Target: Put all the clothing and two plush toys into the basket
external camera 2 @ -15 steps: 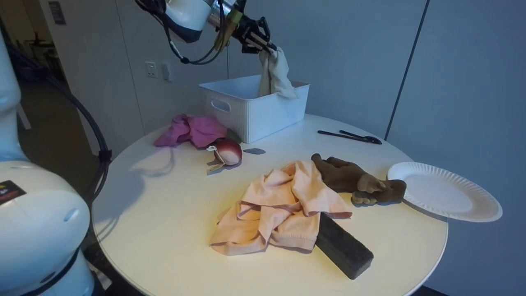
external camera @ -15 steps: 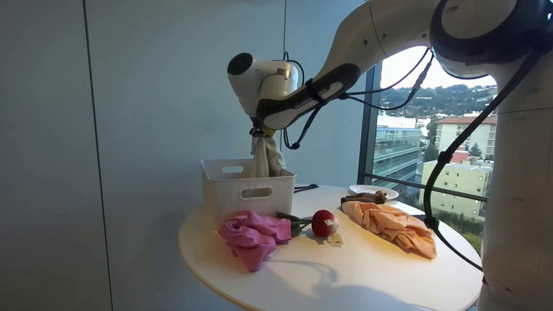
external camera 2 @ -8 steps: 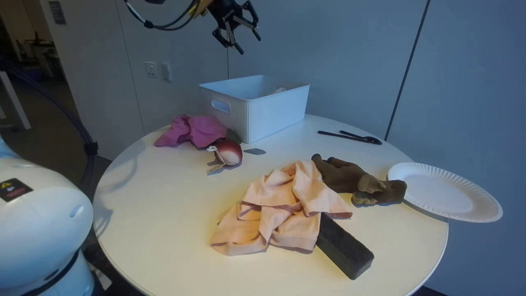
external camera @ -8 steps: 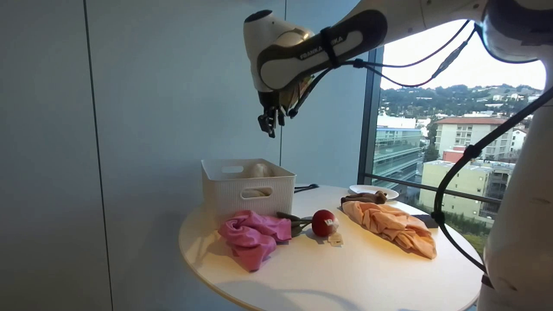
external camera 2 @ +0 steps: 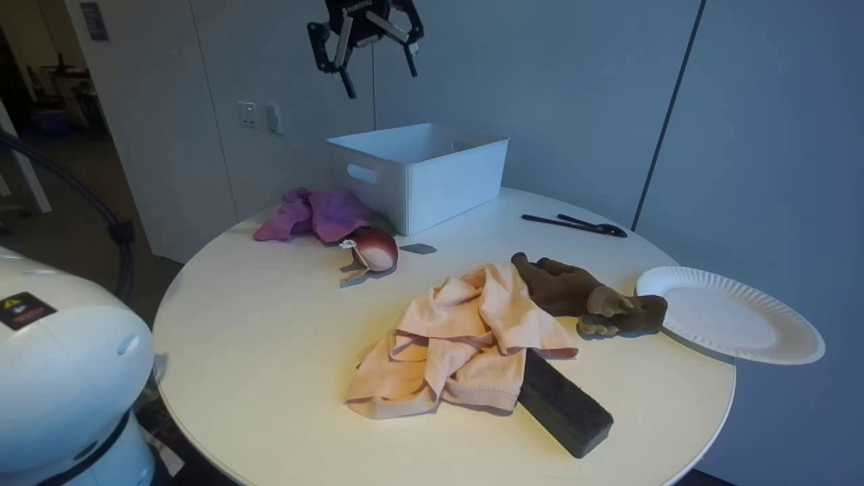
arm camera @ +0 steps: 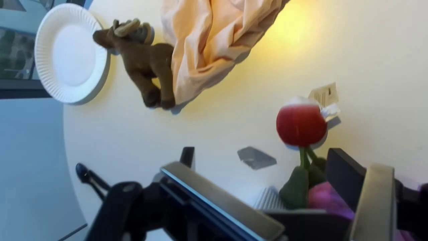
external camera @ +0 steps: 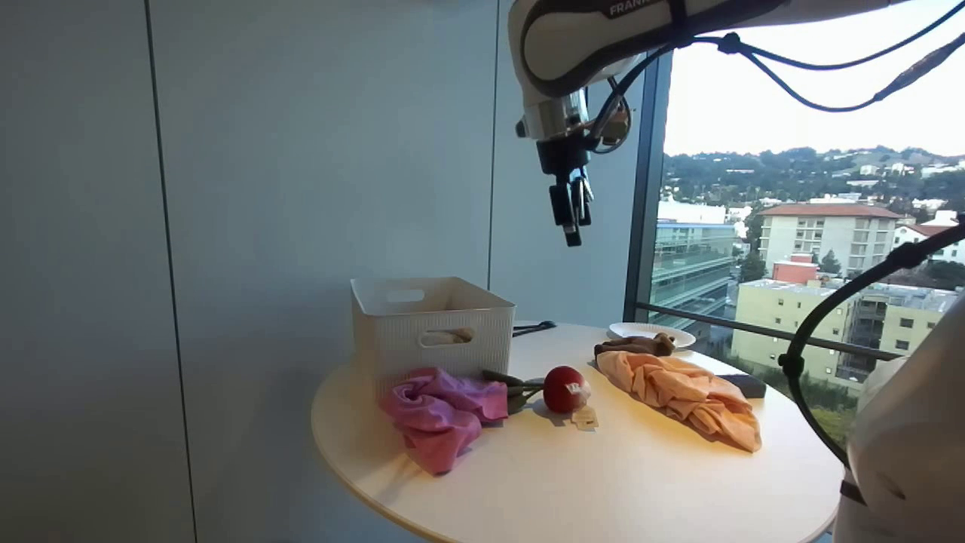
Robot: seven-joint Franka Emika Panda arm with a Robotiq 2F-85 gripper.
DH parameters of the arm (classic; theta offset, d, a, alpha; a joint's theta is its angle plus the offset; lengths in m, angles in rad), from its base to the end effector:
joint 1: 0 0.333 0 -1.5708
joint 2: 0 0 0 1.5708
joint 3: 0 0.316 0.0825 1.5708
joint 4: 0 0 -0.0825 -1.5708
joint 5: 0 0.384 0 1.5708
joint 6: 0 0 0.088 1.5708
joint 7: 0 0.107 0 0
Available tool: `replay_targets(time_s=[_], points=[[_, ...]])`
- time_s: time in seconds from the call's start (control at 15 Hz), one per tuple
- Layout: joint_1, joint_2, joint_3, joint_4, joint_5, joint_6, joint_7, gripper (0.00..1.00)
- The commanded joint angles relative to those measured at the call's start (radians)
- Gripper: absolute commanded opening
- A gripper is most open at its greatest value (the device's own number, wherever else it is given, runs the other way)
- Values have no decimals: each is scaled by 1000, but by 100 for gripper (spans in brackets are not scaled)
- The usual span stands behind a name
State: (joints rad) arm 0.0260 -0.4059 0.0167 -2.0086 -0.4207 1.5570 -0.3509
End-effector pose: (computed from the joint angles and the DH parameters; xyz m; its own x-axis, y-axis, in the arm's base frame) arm 0.4222 -0.0248 0.6249 0.9201 0.3456 -0.1842 0.3908 -0.8412 0.3737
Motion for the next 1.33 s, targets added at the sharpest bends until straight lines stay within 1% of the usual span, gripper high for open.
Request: replay_targets(time_s=[0.0, 0.2, 0.27, 0.33, 0.4, 0.53, 0.8, 0.87, 0.93, 1.13, 1.27], points=[[22, -31, -69, -173, 44, 19, -116, 100], [38, -20, -87, -285, 75, 15, -208, 100], [51, -31, -73, -330, 59, 9, -229, 100], [57, -37, -60, -365, 31, 24, -224, 100], [38, 2, -74, -301, 49, 1, -189, 100], [55, 1, -65, -346, 46, 7, -192, 100], [59, -7, -62, -354, 44, 11, -198, 100], [85, 30, -83, -358, 96, 44, -288, 100], [99, 52, -82, -369, 128, 85, -313, 100], [135, 95, -53, -402, 193, 184, -398, 100], [167, 140, -15, -418, 217, 244, -439, 100]])
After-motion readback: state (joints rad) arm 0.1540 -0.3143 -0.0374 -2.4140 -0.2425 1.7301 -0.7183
